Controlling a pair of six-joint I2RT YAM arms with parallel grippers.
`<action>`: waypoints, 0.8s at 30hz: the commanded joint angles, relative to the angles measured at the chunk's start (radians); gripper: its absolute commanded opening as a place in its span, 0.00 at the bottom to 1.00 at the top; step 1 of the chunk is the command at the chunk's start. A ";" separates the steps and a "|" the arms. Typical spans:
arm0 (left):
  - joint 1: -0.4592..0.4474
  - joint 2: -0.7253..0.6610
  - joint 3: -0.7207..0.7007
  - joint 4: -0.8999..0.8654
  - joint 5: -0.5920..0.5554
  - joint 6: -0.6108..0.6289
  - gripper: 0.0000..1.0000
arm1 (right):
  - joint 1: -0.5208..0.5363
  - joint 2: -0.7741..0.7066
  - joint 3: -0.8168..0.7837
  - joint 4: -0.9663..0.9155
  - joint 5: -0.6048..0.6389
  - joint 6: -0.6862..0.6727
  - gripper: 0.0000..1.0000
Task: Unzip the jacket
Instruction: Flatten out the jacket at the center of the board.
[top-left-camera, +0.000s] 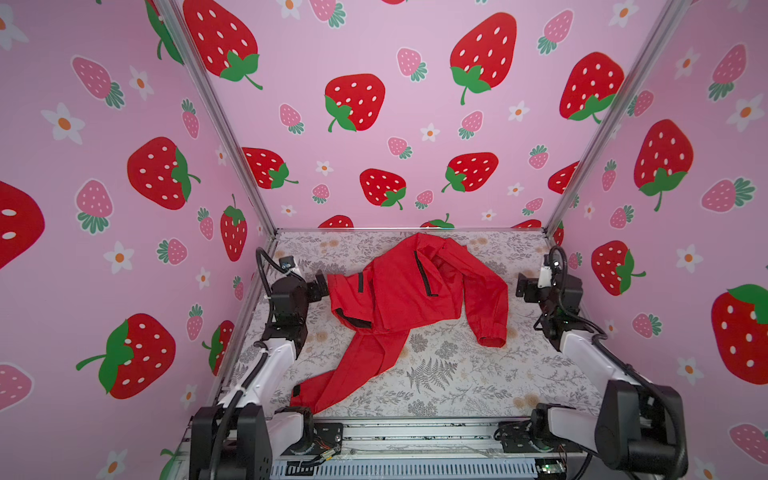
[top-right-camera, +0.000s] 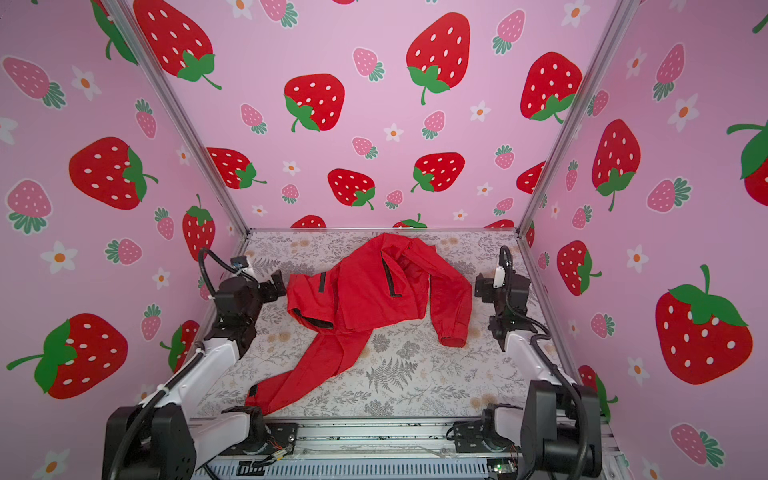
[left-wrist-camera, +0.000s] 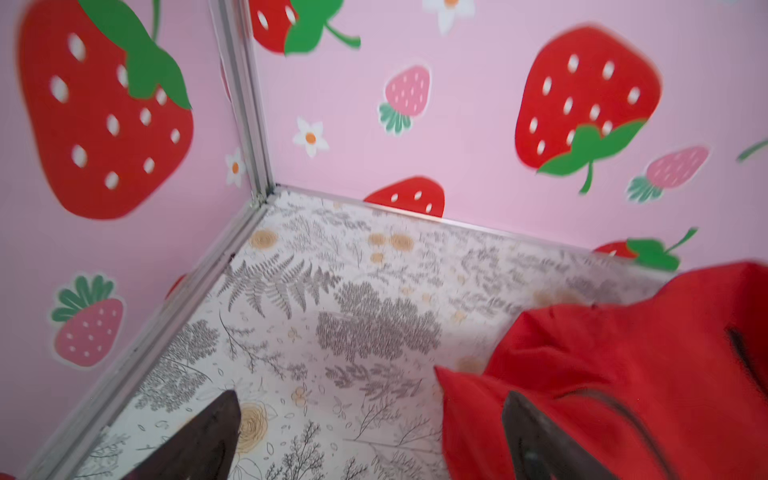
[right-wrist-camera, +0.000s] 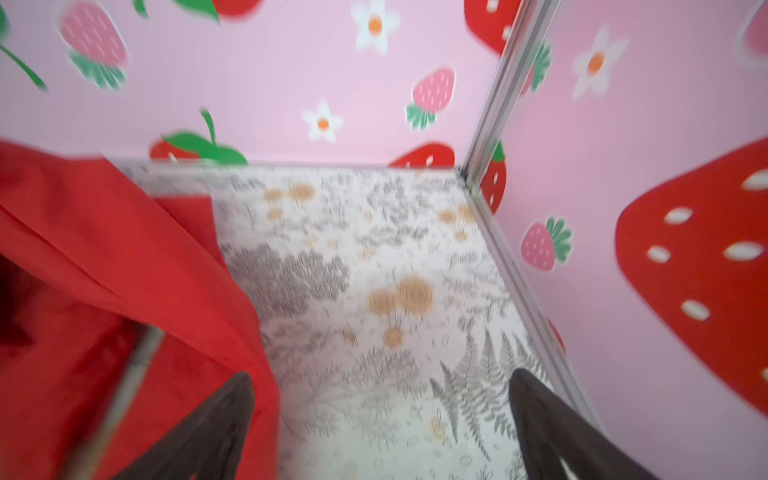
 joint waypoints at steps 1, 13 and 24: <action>0.006 -0.063 0.195 -0.360 0.028 -0.141 0.99 | 0.004 -0.062 0.090 -0.282 -0.244 0.094 0.91; 0.007 0.047 0.373 -0.964 0.493 -0.329 0.99 | 0.063 -0.059 0.232 -0.780 -0.652 0.169 0.87; 0.002 0.270 0.322 -0.876 0.432 -0.311 0.95 | 0.087 0.064 0.262 -0.819 -0.624 0.112 0.89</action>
